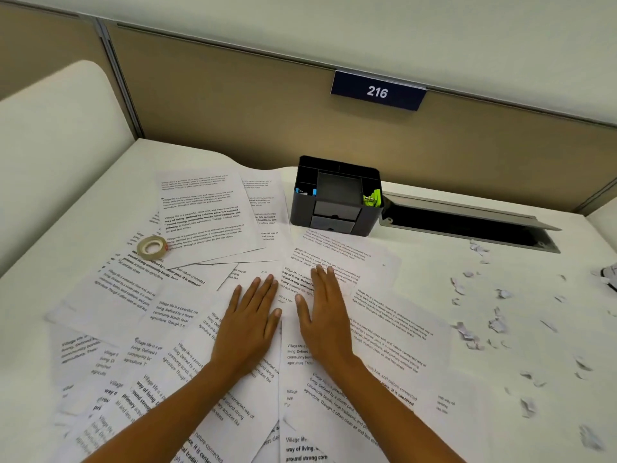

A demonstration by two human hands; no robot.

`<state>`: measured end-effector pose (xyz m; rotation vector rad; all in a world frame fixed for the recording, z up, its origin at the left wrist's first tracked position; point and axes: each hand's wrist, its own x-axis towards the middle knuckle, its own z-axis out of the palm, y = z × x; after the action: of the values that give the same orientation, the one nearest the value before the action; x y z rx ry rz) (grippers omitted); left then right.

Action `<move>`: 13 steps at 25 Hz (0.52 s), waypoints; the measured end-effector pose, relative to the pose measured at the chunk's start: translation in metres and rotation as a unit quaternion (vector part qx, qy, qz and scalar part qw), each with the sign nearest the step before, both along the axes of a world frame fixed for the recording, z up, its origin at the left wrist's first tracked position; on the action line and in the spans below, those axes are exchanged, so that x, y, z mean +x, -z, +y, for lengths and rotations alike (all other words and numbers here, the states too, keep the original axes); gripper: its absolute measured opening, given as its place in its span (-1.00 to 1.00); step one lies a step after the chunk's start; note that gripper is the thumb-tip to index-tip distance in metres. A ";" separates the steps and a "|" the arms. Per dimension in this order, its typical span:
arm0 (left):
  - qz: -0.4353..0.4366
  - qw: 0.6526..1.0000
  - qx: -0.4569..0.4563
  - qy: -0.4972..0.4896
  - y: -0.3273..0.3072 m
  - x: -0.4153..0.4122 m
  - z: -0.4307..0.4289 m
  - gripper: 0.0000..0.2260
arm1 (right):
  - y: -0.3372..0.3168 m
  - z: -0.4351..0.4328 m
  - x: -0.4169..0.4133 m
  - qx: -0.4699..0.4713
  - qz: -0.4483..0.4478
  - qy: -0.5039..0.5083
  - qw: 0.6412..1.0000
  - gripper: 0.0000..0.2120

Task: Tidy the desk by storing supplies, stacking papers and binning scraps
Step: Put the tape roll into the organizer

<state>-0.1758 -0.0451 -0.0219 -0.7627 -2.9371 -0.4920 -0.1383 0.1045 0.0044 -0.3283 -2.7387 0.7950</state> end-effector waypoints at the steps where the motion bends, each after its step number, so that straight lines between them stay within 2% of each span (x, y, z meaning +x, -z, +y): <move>1: -0.001 1.000 -0.003 0.004 0.000 -0.001 0.000 -0.45 | 0.006 0.000 0.001 0.018 -0.023 -0.001 1.000 -0.30; 7: -0.002 1.000 0.027 0.005 -0.011 -0.016 -0.018 -0.42 | 0.018 0.002 0.008 0.113 -0.091 -0.002 0.989 -0.31; 11: 0.048 0.990 0.062 -0.116 -0.031 -0.054 -0.051 -0.54 | 0.019 0.004 0.007 0.123 -0.107 -0.003 0.987 -0.31; 13: 0.062 0.978 0.059 -0.190 -0.040 -0.076 -0.071 -0.47 | 0.019 0.004 0.007 0.124 -0.106 -0.003 0.987 -0.32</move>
<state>-0.2515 -0.1158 0.0177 -0.2000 -2.8056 -0.5514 -0.1315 0.1088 -0.0146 -0.3714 -2.9954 0.4337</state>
